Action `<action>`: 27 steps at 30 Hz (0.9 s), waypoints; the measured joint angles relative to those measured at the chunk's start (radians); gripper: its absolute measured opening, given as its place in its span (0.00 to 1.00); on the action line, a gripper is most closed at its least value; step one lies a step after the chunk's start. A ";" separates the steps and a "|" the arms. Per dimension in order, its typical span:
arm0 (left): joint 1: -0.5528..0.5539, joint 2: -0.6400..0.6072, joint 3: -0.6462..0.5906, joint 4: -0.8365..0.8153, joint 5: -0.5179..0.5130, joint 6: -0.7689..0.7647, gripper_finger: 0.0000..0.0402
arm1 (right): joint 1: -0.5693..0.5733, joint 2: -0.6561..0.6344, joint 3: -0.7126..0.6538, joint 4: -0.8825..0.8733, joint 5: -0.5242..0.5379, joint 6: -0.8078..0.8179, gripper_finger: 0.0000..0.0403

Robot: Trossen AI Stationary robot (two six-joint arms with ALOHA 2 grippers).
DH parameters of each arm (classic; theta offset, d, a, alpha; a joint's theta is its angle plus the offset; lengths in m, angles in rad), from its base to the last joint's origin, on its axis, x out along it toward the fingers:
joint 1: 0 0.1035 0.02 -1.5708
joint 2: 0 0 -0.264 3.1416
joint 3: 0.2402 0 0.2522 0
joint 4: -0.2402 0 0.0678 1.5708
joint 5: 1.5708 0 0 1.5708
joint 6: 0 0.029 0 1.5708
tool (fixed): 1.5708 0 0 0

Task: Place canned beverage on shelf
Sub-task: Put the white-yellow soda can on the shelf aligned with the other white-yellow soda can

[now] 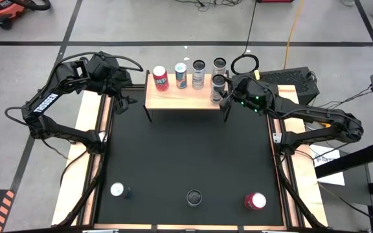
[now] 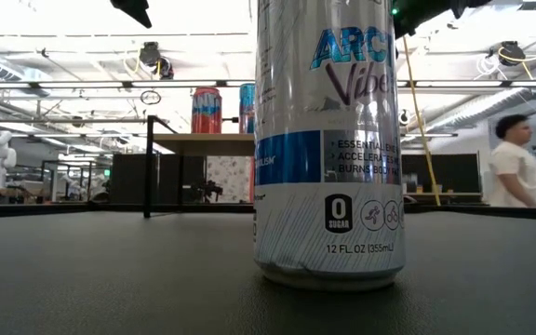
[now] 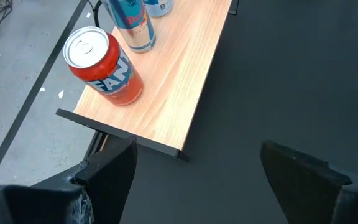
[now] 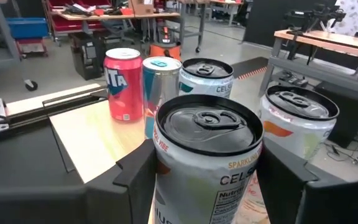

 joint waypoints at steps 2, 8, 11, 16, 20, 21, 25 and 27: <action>0.000 0.000 0.000 0.000 0.000 0.000 0.84 | 0.000 0.000 0.000 0.000 -0.001 0.000 0.49; 0.000 0.000 0.000 0.000 0.000 0.000 0.84 | 0.000 0.000 0.000 -0.003 -0.001 -0.003 0.49; 0.000 0.000 0.000 0.000 0.000 0.000 0.84 | 0.000 -0.001 -0.016 0.011 -0.001 -0.004 0.49; 0.000 0.000 0.000 0.000 0.000 -0.001 0.84 | 0.000 0.000 -0.083 0.117 -0.006 -0.023 0.49; 0.000 0.000 0.000 0.000 0.000 -0.001 0.84 | 0.000 0.000 -0.086 0.125 -0.007 -0.041 0.49; 0.000 0.000 0.000 0.000 0.000 -0.001 0.84 | 0.000 0.000 -0.086 0.114 -0.007 -0.043 0.49; 0.000 0.000 0.000 0.001 0.000 -0.001 0.84 | 0.000 -0.001 -0.086 0.106 -0.005 -0.050 0.49; 0.000 0.000 0.000 0.008 0.000 -0.001 0.84 | 0.000 -0.001 -0.086 0.106 -0.005 -0.059 0.49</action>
